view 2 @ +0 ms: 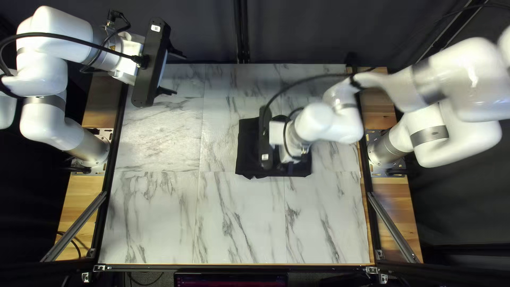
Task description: Fold t-shirt
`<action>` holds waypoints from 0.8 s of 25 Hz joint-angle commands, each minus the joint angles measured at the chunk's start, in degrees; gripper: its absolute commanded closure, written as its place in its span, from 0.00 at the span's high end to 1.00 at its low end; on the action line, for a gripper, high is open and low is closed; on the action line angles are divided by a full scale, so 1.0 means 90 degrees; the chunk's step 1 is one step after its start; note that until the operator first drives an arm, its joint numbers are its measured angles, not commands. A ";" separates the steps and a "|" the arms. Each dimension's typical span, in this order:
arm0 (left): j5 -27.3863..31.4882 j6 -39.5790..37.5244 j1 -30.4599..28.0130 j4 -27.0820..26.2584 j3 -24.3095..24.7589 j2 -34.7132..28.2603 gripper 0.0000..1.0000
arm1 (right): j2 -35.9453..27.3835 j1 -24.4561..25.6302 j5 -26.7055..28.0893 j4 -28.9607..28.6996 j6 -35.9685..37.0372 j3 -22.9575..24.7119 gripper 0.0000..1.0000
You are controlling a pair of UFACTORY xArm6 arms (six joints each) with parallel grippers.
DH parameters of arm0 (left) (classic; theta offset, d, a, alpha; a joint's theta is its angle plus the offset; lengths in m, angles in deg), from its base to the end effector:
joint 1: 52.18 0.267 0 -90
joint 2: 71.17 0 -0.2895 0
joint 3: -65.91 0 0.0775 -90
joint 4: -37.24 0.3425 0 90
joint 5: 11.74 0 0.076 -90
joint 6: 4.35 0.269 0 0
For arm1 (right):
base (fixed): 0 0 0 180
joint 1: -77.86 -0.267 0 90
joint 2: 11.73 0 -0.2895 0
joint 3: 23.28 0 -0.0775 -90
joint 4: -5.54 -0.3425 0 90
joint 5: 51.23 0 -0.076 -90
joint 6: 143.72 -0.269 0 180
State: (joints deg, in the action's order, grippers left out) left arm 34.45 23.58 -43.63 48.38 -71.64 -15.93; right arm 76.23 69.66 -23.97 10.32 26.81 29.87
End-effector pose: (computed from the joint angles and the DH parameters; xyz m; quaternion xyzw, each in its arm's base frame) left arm 0.3965 0.0873 0.3660 -0.9256 0.2008 -0.2657 0.1796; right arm 0.3905 0.0516 0.0904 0.9943 0.0239 0.1035 0.0069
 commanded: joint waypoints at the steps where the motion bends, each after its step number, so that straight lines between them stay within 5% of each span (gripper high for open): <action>1: 0.0000 0.0000 0.0000 0.0000 0.0000 0.0000 1.00 | 0.0058 -0.0047 0.0060 0.0178 -0.0192 -0.0030 1.00; 12: 0.0000 0.0000 0.0000 0.0000 0.0000 0.0000 1.00 | 0.0486 0.0184 -0.0176 -0.0171 0.0360 0.0141 0.96; 13: 0.0000 0.0000 0.0000 0.0000 0.0000 0.0000 1.00 | 0.0645 0.0209 -0.0257 -0.0163 0.0363 0.0097 0.75; 14: 0.0000 0.0000 0.0000 0.0000 0.0000 0.0000 1.00 | 0.0697 0.0214 -0.0276 -0.0151 0.0350 0.0074 0.75; 15: 0.0000 0.0000 0.0000 0.0000 0.0000 0.0000 1.00 | 0.0756 0.0206 -0.0277 -0.0117 0.0303 0.0026 0.00; 20: 0.0000 0.0000 0.0000 0.0000 0.0000 0.0000 1.00 | 0.0508 0.0102 -0.0085 0.0201 -0.0103 0.0022 0.00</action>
State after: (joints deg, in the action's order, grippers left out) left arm 34.45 23.58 -43.63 48.38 -71.64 -15.93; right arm 82.15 71.06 -25.73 10.67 27.66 29.99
